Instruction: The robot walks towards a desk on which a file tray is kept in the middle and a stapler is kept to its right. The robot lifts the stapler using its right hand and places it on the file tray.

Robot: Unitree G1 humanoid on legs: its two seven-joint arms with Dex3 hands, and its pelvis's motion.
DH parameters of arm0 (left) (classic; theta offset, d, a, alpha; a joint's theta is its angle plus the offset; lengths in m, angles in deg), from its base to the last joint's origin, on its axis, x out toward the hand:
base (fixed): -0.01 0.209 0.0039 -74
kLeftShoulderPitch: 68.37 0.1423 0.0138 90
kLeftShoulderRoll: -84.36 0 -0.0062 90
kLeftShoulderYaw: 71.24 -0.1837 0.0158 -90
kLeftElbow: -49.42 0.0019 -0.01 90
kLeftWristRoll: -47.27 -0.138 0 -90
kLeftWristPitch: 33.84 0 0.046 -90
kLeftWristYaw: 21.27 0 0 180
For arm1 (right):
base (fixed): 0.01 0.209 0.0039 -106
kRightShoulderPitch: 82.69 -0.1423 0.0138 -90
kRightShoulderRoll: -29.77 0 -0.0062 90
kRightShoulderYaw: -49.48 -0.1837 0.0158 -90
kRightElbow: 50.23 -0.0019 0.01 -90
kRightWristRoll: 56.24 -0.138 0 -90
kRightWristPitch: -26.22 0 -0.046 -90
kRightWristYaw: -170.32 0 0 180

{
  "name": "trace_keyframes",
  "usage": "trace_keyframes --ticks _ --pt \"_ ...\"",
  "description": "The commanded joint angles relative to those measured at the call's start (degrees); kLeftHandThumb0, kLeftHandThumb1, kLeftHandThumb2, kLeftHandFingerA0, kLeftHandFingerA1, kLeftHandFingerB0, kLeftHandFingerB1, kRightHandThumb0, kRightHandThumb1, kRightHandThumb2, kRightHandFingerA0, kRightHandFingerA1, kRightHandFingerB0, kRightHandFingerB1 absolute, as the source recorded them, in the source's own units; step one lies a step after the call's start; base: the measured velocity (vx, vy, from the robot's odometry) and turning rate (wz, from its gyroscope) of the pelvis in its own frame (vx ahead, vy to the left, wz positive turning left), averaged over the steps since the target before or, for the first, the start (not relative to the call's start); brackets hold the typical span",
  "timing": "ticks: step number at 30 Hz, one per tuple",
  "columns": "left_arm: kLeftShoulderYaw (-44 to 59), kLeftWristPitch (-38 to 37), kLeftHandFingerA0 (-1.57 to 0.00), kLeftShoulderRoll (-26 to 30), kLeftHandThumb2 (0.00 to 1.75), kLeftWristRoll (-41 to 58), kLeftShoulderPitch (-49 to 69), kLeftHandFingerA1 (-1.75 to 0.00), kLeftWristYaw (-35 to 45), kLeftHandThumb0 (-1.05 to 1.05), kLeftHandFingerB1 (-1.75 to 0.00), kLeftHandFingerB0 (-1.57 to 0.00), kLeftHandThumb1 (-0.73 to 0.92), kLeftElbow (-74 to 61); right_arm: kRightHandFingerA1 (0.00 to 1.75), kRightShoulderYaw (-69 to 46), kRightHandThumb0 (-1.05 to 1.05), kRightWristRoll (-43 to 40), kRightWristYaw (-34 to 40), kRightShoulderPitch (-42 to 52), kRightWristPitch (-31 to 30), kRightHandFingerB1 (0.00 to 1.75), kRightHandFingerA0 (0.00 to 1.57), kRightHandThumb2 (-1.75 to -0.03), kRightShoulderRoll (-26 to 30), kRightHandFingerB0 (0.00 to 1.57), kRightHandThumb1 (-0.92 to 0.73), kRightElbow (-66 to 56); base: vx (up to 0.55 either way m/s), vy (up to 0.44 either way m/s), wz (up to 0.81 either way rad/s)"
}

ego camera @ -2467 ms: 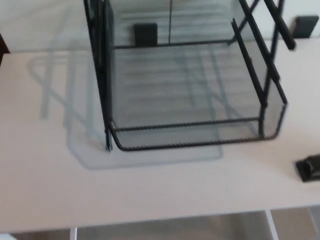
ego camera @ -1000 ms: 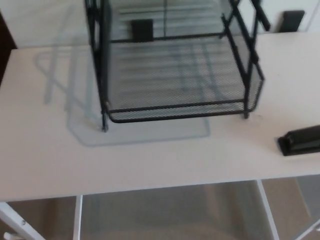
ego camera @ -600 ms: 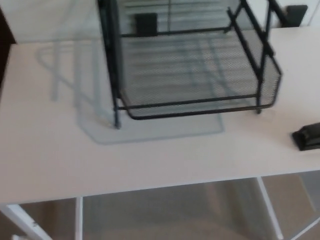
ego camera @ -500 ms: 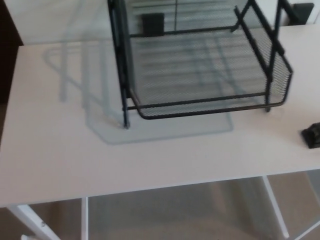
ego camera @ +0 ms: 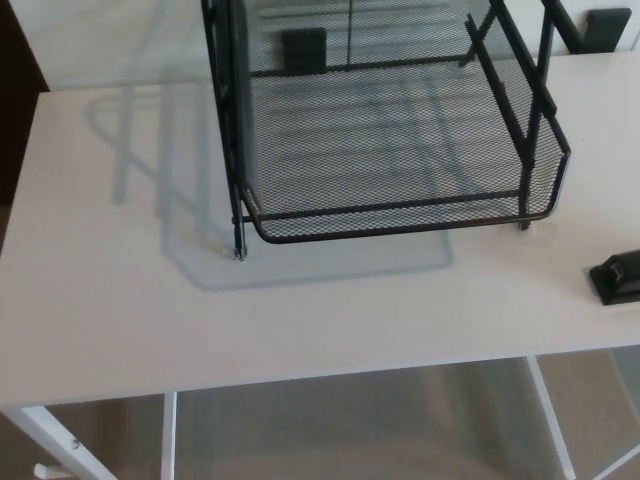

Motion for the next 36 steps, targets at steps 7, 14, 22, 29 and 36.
trace_keyframes --ticks 7,14,22,29,36 --pt "-0.04 -2.11 -0.2 0.25 0.95 -0.25 0.25 -0.52 -0.28 -0.7 -0.43 -0.08 0.69 0.43 0.39 -2.94 -0.49 -1.71 1.83 1.34 -3.08 0.24 0.24 -0.57 0.32 0.01 -0.6 -3.95 0.0 0.0 0.0" --pt "4.94 -2.68 -0.15 0.27 0.64 4.67 1.34 -0.46 2.54 -0.67 -0.33 -0.14 0.84 -1.16 0.2 -20.68 -0.62 -14.2 5.46 -1.68 -12.63 0.08 0.0 -0.75 -4.05 0.0 -0.39 -10.92 0.0 0.0 0.0" --pt "10.36 -5.25 -0.23 -0.12 0.65 6.42 0.95 -0.49 1.55 -0.67 -0.35 -0.18 0.83 -1.37 0.26 -26.8 -0.57 -13.22 5.71 -5.95 -12.38 0.15 0.0 -0.79 -2.78 0.0 -0.41 -12.93 0.0 0.0 0.0" --pt "10.88 -5.0 -0.23 -0.38 0.65 5.78 0.19 -0.45 1.43 -0.65 -0.33 -0.18 0.85 -2.07 0.4 -29.41 -0.57 -11.55 10.85 -12.35 -18.38 0.15 0.02 -0.8 -0.22 0.01 -0.53 -16.96 0.0 0.0 0.0" --pt "9.97 -4.66 -0.21 -0.31 0.96 5.0 0.47 -0.54 1.16 -0.68 -0.46 -0.16 0.68 -2.39 1.35 -22.19 -1.05 -7.2 9.35 -25.27 -11.23 1.1 0.05 -0.59 9.49 0.05 -0.64 -12.65 0.0 0.0 0.0"
